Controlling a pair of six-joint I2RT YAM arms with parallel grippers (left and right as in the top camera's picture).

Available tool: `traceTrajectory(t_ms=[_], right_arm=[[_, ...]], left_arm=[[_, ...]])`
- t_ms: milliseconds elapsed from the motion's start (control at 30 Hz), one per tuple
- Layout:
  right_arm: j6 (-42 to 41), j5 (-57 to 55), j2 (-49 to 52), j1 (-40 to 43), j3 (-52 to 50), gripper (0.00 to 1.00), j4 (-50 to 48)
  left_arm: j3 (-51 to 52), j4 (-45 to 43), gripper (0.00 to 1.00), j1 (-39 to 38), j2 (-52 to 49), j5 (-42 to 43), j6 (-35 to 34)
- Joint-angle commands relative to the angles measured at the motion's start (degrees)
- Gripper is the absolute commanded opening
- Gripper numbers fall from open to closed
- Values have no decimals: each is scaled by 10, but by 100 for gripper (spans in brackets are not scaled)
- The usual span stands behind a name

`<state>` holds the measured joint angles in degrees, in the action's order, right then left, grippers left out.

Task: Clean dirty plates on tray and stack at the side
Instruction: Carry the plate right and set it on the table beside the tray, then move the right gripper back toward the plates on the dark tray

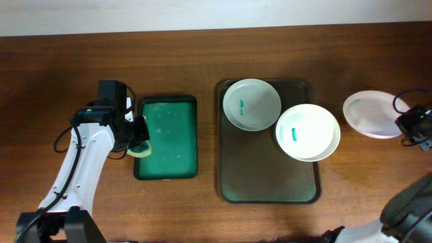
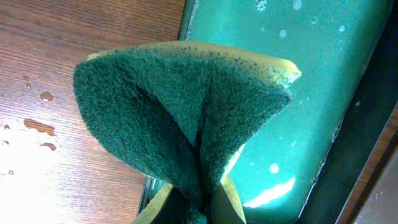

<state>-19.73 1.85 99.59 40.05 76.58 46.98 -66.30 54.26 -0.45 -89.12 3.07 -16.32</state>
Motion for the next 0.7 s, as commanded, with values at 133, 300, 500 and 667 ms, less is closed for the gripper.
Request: traceTrajectory(t_ms=[133,300,500,667], right_arm=[[16,10,50,1,5,40,3],[106,128,20,-36,101,43,125],[178,157,1,-290,184,45,304],[100,155,9,-558,162,57,243]], left_arm=[[0,-9,0,2,14,6,-2],[0,-14,0,2,14,6,6],[0,-19,0,2,14,6,6],[1,-41,0,-17,14,6,32]])
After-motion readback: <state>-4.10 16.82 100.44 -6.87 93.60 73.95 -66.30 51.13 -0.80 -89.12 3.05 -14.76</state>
